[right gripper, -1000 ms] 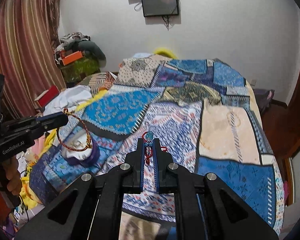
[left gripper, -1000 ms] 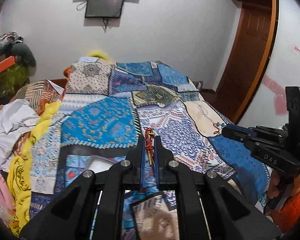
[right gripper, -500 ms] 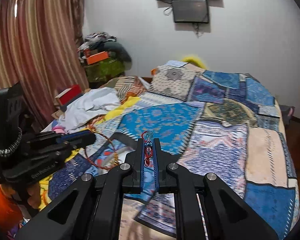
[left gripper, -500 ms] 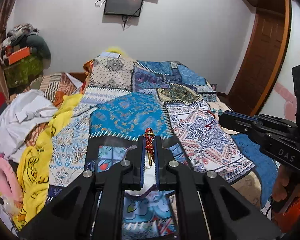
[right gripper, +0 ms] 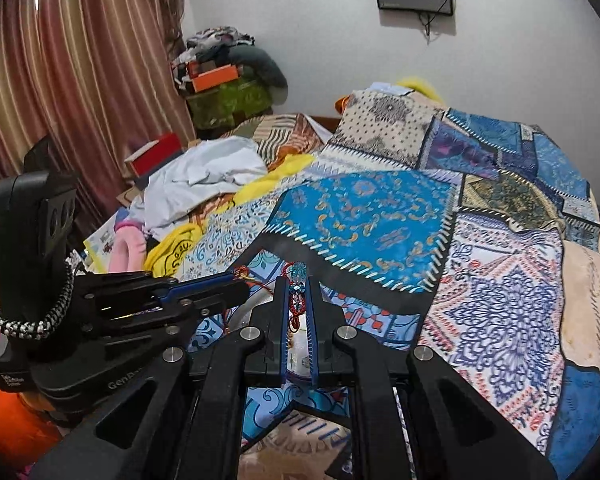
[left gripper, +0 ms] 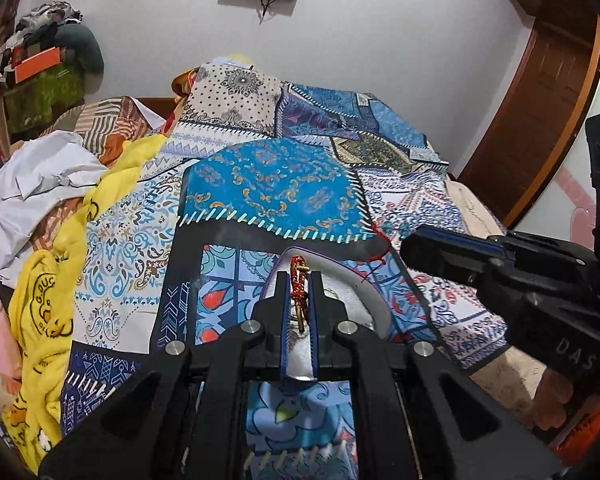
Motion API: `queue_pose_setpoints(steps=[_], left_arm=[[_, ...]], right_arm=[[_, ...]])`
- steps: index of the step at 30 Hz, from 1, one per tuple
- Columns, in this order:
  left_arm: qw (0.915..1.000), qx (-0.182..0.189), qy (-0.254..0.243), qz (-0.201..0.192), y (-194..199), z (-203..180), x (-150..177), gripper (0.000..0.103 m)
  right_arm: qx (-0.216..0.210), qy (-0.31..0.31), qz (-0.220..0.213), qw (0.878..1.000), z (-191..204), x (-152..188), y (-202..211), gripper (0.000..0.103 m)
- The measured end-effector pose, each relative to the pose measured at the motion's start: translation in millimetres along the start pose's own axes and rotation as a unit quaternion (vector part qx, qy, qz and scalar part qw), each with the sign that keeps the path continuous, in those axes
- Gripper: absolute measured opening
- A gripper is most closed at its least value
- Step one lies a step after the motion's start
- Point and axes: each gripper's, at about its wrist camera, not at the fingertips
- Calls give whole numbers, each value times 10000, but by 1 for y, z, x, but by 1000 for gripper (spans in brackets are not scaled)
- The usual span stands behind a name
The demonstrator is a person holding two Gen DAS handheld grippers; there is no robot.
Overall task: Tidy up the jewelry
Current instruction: 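Carry both bracelets to the heart tin and release them with both grippers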
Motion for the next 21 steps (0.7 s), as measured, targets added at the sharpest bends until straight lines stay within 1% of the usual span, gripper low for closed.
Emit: queue_pose_setpoints(steps=[5, 8, 10, 11, 13, 16, 19, 21], left_arm=[[10000, 7, -39, 65, -8, 5, 0, 6], [9999, -4, -117, 17, -5, 6, 2, 7], [10000, 6, -85, -5, -3, 9, 3, 7], [10000, 32, -56, 5, -2, 11, 4, 7], [10000, 2, -51, 15, -1, 12, 4, 14], [9999, -114, -53, -25, 4, 14, 5, 18], [9999, -148, 1, -82, 10, 18, 5, 19], [9996, -247, -20, -142, 16, 19, 5, 19]], right_arm=[[-17, -24, 161, 9999, 0, 2, -17, 7], [-28, -54, 289, 9996, -2, 6, -28, 7], [-32, -66, 376, 9993, -3, 8, -34, 7], [-47, -73, 410, 9991, -3, 8, -36, 7], [-51, -63, 469, 9989, -3, 10, -39, 7], [-27, -33, 525, 9986, -1, 12, -40, 7], [10, 37, 613, 9981, 2, 13, -42, 7], [13, 55, 706, 9975, 2, 14, -44, 8]])
Point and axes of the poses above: each gripper's, at about its wrist camera, not at the fingertips, and y roughly against the way its jaws point, z to its left, x to its underside, and after that the axes turned 2 degrees about -y, right-handed
